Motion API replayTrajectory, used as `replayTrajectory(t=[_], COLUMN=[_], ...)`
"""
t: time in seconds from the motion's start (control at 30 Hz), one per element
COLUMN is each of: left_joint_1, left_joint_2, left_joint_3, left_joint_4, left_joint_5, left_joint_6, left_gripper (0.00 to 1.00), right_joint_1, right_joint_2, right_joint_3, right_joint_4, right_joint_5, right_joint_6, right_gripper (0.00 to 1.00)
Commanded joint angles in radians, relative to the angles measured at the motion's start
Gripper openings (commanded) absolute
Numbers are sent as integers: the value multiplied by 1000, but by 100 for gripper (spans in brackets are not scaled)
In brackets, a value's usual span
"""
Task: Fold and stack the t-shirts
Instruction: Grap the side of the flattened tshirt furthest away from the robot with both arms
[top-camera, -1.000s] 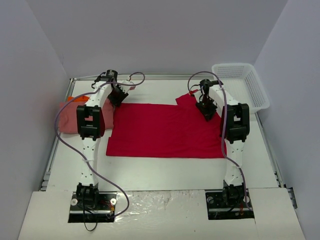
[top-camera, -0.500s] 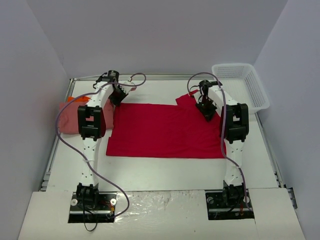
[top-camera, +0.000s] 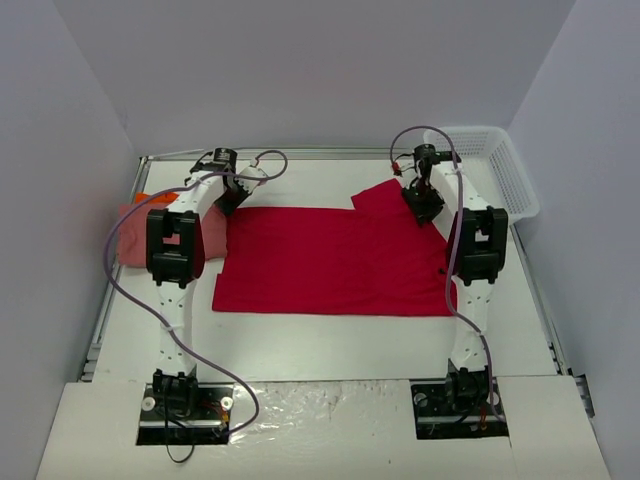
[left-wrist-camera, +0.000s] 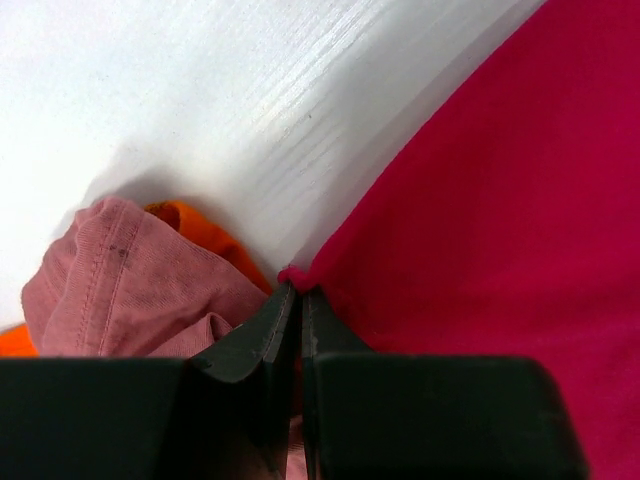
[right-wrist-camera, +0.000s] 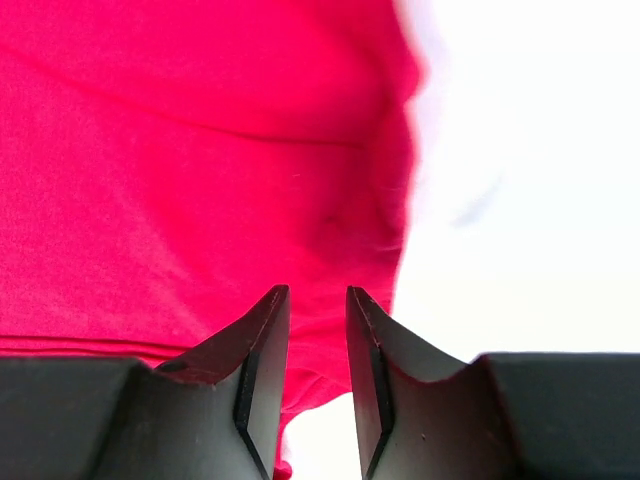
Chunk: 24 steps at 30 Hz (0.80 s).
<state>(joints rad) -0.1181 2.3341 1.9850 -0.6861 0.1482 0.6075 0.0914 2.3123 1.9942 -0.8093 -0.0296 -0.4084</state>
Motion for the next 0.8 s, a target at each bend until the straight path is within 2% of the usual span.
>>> replayTrajectory(t=[0.0,0.17,0.3,0.6,0.77], left_joint_1=[-6,-8,-14,-48,-64], left_joint_2=[-94,-114,-119,-130,-144], left_joint_3=[-6,-46,-51,-77,-109], left_joint_4=[13,34,51,76,109], left_joint_5=[-27,-25,-21,-29,-36], left_joint_6=[-26,-38,-54,-74,-86], left_gripper=[2,2,2,2,2], right_joint_1=[-15,-24,-25,-21,-18], right_joint_2=[-65,-2,62,219,249], right_joint_3=[55,124,268,439,445], right_joint_4=[-19,5,15,47,136], right_joint_5=[-41,-62,-61,-139,-147], right_joint_6=[26,31,42,33,40], right_gripper=[26,25,21,22,32])
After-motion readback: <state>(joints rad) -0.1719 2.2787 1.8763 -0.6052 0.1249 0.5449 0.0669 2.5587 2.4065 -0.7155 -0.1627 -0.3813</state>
